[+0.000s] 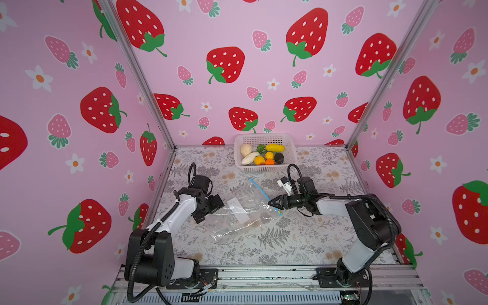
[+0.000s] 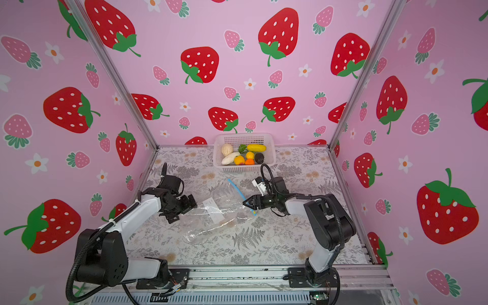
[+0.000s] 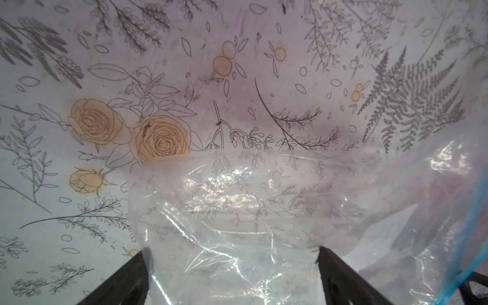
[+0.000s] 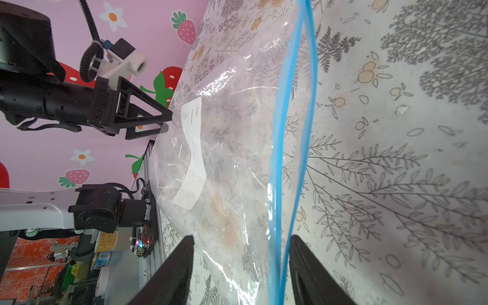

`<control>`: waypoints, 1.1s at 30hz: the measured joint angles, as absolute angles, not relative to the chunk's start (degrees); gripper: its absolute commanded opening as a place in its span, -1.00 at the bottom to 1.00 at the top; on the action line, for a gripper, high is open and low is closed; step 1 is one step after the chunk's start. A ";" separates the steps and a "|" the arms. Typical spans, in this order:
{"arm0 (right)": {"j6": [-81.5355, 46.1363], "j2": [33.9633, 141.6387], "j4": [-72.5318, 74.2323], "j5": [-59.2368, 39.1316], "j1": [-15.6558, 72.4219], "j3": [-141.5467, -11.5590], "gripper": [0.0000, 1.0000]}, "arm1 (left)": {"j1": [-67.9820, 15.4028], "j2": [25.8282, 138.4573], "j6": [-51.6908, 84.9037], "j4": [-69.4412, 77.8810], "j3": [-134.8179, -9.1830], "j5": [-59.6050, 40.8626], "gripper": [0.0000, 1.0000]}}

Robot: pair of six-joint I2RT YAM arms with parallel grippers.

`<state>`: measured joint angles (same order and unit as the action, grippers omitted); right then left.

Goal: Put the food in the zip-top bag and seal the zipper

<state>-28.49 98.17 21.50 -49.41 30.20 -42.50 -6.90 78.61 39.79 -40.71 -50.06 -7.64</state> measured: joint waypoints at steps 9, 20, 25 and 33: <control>-28.82 98.89 22.28 -51.33 30.20 -43.07 -0.10 | -6.90 79.24 38.74 -40.75 -51.53 -7.53 0.98; -28.23 100.20 21.41 -51.72 30.20 -43.09 -0.12 | -6.90 79.24 38.70 -40.77 -51.59 -7.46 0.98; -27.18 101.34 19.99 -51.64 30.20 -43.29 -0.19 | -6.90 79.22 38.70 -40.75 -51.59 -7.46 0.98; -26.94 101.65 19.73 -51.75 30.20 -43.83 -0.44 | -6.90 79.22 38.65 -40.88 -51.59 -7.01 0.98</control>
<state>-26.94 101.65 19.73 -51.75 30.20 -43.83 -6.90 79.22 38.65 -40.88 -51.59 -7.01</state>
